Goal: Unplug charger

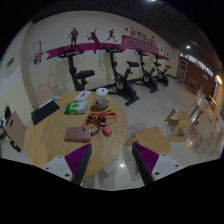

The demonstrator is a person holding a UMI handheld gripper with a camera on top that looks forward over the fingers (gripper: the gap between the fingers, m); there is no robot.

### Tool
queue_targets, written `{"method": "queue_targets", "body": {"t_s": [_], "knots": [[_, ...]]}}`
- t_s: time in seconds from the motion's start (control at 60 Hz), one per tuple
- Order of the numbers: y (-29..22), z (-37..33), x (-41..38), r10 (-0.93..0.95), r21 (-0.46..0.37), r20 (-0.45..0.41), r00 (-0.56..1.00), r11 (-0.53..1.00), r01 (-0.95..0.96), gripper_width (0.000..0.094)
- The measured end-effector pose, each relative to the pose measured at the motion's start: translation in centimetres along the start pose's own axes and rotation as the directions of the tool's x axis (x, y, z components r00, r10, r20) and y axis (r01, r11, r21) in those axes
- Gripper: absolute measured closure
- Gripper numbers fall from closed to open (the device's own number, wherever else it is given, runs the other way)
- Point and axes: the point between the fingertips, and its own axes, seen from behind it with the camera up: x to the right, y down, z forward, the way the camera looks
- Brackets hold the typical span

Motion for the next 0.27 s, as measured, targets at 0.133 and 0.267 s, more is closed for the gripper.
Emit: {"method": "queue_targets", "body": {"t_s": [0.133,0.267], "knots": [[1.3,-0.6,0.3,-0.005,-0.013,0.003,1.000,1.000,0.005,0.0086],[1.4,-0.2,0.0,-0.014,-0.005,0.012,1.000,1.000,0.014,0.0080]]}}
